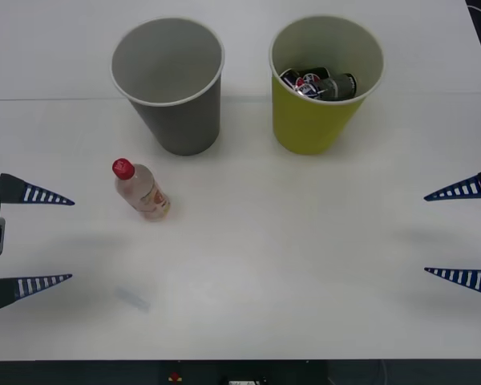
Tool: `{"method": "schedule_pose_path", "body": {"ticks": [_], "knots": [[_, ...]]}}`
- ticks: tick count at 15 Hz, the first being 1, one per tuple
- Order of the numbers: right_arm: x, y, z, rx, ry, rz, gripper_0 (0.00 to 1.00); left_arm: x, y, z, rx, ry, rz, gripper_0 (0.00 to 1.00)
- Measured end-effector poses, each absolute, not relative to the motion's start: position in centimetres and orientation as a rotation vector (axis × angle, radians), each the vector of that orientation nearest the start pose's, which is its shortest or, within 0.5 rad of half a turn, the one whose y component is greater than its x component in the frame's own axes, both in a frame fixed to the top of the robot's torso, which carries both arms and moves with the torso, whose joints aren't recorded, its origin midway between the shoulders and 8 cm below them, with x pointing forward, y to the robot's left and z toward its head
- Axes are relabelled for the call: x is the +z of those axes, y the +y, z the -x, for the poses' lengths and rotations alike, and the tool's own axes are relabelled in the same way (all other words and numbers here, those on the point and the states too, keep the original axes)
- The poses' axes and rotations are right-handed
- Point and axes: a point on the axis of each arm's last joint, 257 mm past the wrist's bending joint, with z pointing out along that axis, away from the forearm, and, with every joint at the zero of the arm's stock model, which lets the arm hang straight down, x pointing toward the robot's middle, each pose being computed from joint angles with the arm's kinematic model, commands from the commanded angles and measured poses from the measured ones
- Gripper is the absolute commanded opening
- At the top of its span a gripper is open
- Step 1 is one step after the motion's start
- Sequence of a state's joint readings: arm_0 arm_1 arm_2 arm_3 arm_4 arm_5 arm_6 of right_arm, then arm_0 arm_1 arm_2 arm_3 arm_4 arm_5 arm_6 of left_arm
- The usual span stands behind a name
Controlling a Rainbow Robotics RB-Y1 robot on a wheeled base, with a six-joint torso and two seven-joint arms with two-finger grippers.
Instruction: Put the can into the green bin and the plastic bottle into the gray bin
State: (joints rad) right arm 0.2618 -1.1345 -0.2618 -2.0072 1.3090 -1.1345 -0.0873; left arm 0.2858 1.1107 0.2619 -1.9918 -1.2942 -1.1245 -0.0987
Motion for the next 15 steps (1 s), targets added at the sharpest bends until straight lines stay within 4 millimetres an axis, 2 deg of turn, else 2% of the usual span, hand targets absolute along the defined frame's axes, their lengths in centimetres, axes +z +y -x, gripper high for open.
{"method": "schedule_pose_path", "body": {"ticks": [3, 7, 12, 15], "knots": [[-16.7, -28.6, -34.1, 0.209, 1.596, 1.634, 1.00, -17.8, 28.7, -34.7, -0.150, 1.494, -1.647, 1.00], [-16.7, -28.6, -34.1, 0.209, 1.596, 1.634, 1.00, -18.6, 28.1, -35.8, -0.222, 1.556, -1.463, 1.00], [-16.7, -28.6, -34.1, 0.209, 1.596, 1.634, 1.00, -18.4, 29.0, -37.6, -0.189, 1.607, -1.261, 1.00], [-16.7, -28.6, -34.1, 0.209, 1.596, 1.634, 1.00, -18.9, 28.7, -38.4, -0.200, 1.631, -1.123, 1.00]]}}
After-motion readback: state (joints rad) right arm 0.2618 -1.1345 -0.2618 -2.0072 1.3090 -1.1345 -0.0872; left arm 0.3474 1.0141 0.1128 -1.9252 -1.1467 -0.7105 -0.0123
